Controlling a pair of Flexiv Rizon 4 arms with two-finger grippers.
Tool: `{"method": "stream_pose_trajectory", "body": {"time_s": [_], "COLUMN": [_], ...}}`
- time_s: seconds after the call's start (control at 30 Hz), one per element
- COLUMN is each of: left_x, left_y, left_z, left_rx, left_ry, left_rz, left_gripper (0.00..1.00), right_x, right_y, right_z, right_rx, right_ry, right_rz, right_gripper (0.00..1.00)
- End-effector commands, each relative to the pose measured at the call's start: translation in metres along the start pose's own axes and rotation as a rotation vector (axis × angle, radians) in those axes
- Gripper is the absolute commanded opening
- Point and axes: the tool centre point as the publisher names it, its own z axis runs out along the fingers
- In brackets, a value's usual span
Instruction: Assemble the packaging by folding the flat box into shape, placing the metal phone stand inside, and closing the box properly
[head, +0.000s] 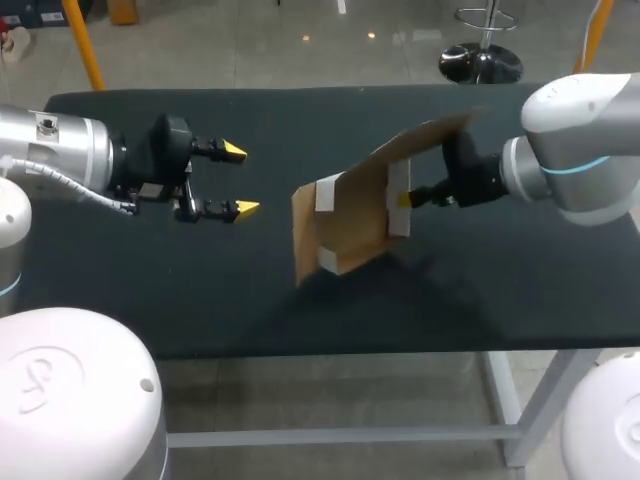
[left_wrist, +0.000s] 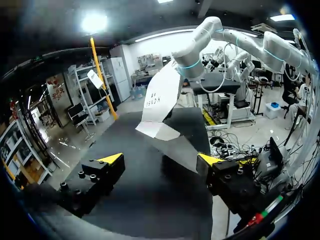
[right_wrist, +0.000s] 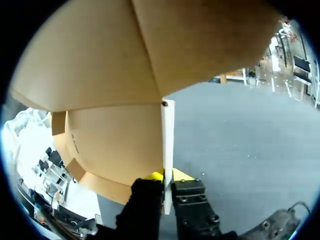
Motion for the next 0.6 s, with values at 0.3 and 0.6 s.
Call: {"method": "stream_pose_trajectory", "body": {"time_s": [0.3, 0.6], "left_x": [-0.004, -0.003], "left_y": [0.007, 0.018], "left_z": [-0.011, -0.013], "left_rx": [-0.075, -0.172], "left_ry": [0.031, 0.088], "left_rz": [0.060, 0.093], "left_gripper": [1.00, 1.00], "right_x": [-0.007, -0.003], "right_y": [0.005, -0.001], "right_z": [-0.005, -0.011], "right_rx": [0.285, 0.458], "right_ry": [-0.006, -0.057], "right_rz": [0.122, 0.239], "right_gripper": [0.00, 0.00]}}
